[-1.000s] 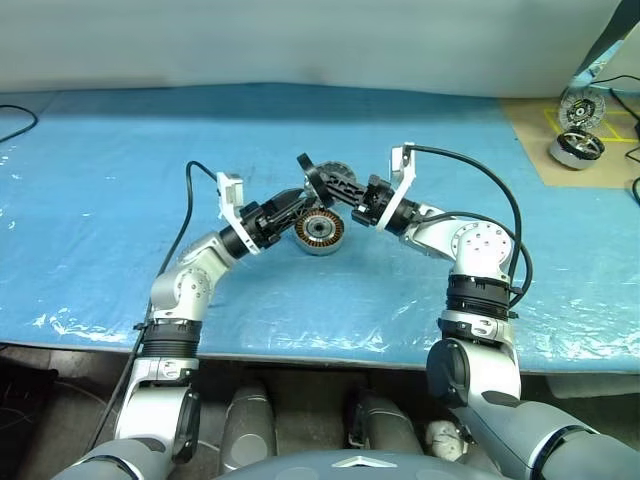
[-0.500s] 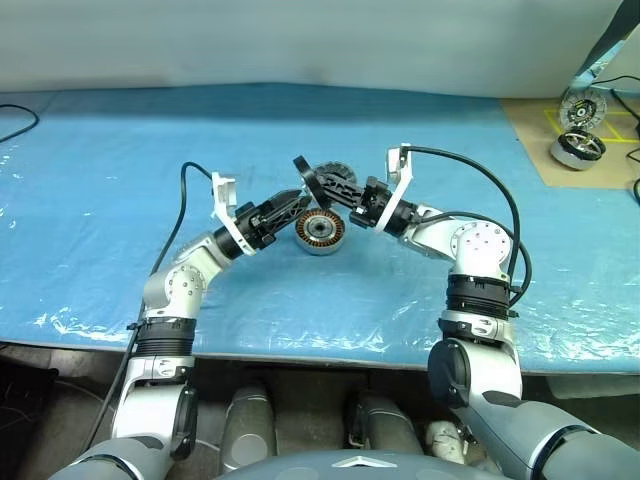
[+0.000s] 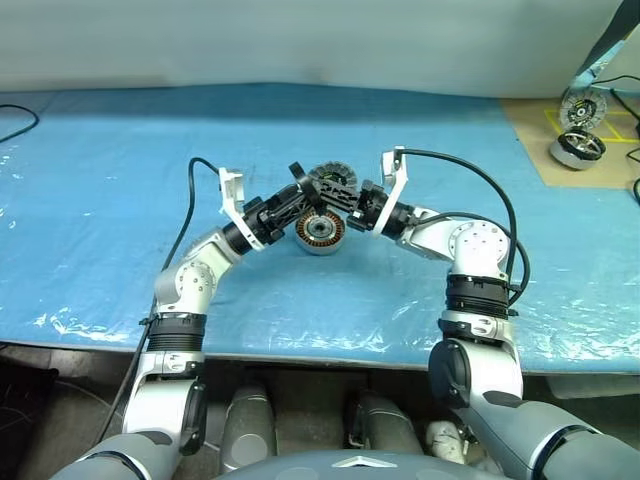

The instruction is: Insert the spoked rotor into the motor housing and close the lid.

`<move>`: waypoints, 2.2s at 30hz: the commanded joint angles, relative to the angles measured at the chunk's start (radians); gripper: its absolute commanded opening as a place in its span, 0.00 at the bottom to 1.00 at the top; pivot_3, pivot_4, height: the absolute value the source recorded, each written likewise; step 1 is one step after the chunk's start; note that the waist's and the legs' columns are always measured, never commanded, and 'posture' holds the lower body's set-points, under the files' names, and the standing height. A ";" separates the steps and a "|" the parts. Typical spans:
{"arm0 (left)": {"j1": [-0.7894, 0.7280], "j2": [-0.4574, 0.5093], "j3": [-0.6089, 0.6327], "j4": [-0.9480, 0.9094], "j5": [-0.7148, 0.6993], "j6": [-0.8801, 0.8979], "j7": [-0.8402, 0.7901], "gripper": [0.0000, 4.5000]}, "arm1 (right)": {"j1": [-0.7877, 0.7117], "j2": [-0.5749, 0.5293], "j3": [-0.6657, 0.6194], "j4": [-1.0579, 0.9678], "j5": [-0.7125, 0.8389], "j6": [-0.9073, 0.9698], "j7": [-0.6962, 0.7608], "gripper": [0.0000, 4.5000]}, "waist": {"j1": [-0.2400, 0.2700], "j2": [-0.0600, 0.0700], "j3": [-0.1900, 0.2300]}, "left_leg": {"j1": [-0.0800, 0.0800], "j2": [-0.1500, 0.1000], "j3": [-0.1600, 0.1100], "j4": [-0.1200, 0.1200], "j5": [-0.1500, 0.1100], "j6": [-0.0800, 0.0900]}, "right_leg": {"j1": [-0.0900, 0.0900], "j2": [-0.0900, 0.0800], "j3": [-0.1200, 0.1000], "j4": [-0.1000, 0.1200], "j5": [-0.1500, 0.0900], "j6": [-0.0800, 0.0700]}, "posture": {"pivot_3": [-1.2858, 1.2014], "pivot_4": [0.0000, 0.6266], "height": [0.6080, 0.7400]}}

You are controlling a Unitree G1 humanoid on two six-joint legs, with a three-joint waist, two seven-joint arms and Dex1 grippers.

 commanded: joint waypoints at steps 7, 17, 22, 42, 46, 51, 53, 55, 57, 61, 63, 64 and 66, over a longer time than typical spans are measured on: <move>-0.011 0.004 -0.027 -0.019 0.023 -0.013 -0.014 0.43 | -0.020 0.008 0.027 0.002 0.029 -0.005 -0.001 0.00 | 0.000 0.000 0.000 | 0.000 0.000 0.000 0.000 0.000 0.000 | 0.000 0.000 0.000 0.000 0.000 0.000 | 0.52 0.24 1.00; -0.021 0.006 -0.016 -0.027 0.007 -0.011 -0.022 0.35 | -0.022 0.012 0.037 0.003 0.022 -0.017 0.002 0.00 | 0.000 0.000 0.000 | 0.000 0.000 0.000 0.000 0.000 0.000 | 0.000 0.000 0.000 0.000 0.000 0.000 | 0.52 0.24 1.00; -0.029 0.004 -0.014 -0.011 0.034 -0.029 0.008 0.35 | -0.010 -0.003 0.086 -0.027 -0.020 -0.065 0.010 0.00 | 0.000 0.000 0.000 | 0.000 0.000 0.000 0.000 0.000 0.000 | 0.000 0.000 0.000 0.000 0.000 0.000 | 0.52 0.24 1.00; -0.064 -0.016 0.005 0.050 0.071 -0.100 0.045 0.35 | -0.019 0.006 0.072 0.006 0.008 -0.084 0.009 0.52 | 0.000 0.000 0.000 | 0.000 0.000 0.000 0.000 0.000 0.000 | 0.000 0.000 0.000 0.000 0.000 0.000 | 0.52 0.24 1.00; -0.072 -0.017 0.018 0.056 0.067 -0.109 0.052 0.35 | -0.021 0.007 0.062 0.012 0.004 -0.091 0.000 0.52 | 0.000 0.000 0.000 | 0.000 0.000 0.000 0.000 0.000 0.000 | 0.000 0.000 0.000 0.000 0.000 0.000 | 0.52 0.24 1.00; -0.072 -0.014 0.019 0.054 0.067 -0.109 0.051 0.30 | -0.022 0.011 0.045 0.012 0.011 -0.095 -0.006 0.53 | 0.000 0.000 0.000 | 0.000 0.000 0.000 0.000 0.000 0.000 | 0.000 0.000 0.000 0.000 0.000 0.000 | 0.52 0.24 1.00; -0.073 -0.015 0.017 0.060 0.083 -0.123 0.063 0.30 | -0.023 0.011 0.042 0.012 0.012 -0.095 -0.007 0.53 | 0.000 0.000 0.000 | 0.000 0.000 0.000 0.000 0.000 0.000 | 0.000 0.000 0.000 0.000 0.000 0.000 | 0.52 0.24 1.00; -0.077 -0.014 0.022 0.070 0.088 -0.131 0.070 0.30 | -0.025 0.009 0.037 0.015 0.011 -0.099 -0.010 0.53 | 0.000 0.000 0.000 | 0.000 0.000 0.000 0.000 0.000 0.000 | 0.000 0.000 0.000 0.000 0.000 0.000 | 0.52 0.24 1.00; -0.083 -0.013 0.032 0.081 0.087 -0.145 0.068 0.30 | -0.030 0.006 0.026 0.020 0.013 -0.101 -0.016 0.53 | 0.000 0.000 0.000 | 0.000 0.000 0.000 0.000 0.000 0.000 | 0.000 0.000 0.000 0.000 0.000 0.000 | 0.52 0.24 1.00; -0.087 -0.010 0.056 0.083 0.056 -0.136 0.063 0.30 | -0.034 0.002 0.012 0.026 0.013 -0.106 -0.024 0.53 | 0.000 0.000 0.000 | 0.000 0.000 0.000 0.000 0.000 0.000 | 0.000 0.000 0.000 0.000 0.000 0.000 | 0.52 0.24 1.00; -0.087 0.001 0.046 0.084 0.084 -0.154 0.078 0.30 | -0.036 -0.005 0.002 0.022 0.010 -0.114 -0.032 0.53 | 0.000 0.000 0.000 | 0.000 0.000 0.000 0.000 0.000 0.000 | 0.000 0.000 0.000 0.000 0.000 0.000 | 0.52 0.24 1.00; -0.092 0.010 0.048 0.085 0.089 -0.155 0.083 0.30 | -0.035 -0.019 -0.005 0.008 0.012 -0.115 -0.032 0.53 | 0.000 0.000 0.000 | 0.000 0.000 0.000 0.000 0.000 0.000 | 0.000 0.000 0.000 0.000 0.000 0.000 | 0.52 0.24 1.00; -0.103 0.025 0.057 0.087 0.083 -0.148 0.089 0.30 | -0.032 -0.043 -0.018 -0.016 0.017 -0.113 -0.032 0.53 | 0.000 0.000 0.000 | 0.000 0.000 0.000 0.000 0.000 0.000 | 0.000 0.000 0.000 0.000 0.000 0.000 | 0.52 0.24 1.00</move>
